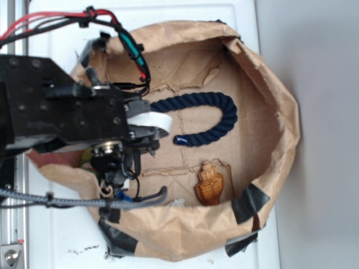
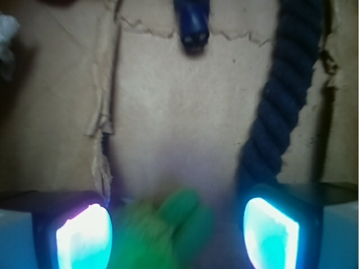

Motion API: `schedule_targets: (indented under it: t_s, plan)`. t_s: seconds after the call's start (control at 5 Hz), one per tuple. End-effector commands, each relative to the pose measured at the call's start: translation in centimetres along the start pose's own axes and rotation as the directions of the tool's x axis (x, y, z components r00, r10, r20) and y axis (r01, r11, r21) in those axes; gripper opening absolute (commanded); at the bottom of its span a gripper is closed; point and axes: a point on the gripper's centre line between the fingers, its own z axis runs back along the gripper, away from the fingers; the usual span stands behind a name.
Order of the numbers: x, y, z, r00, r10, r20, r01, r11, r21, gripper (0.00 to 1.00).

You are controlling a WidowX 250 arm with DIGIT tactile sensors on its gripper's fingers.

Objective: Grab the green animal.

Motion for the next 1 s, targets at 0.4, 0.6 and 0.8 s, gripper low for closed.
schedule_targets:
  t_s: [0.4, 0.6, 0.8]
  plan:
    - [0.1, 0.1, 1.6, 0.996, -0.010, 0.084, 0.008, 1.000, 0.020, 0.00]
    - [0.0, 0.1, 1.8, 0.995, -0.014, 0.097, 0.013, 1.000, 0.019, 0.00]
    - [-0.2, 0.2, 2.9, 0.992, -0.005, 0.123, 0.005, 1.000, 0.004, 0.00]
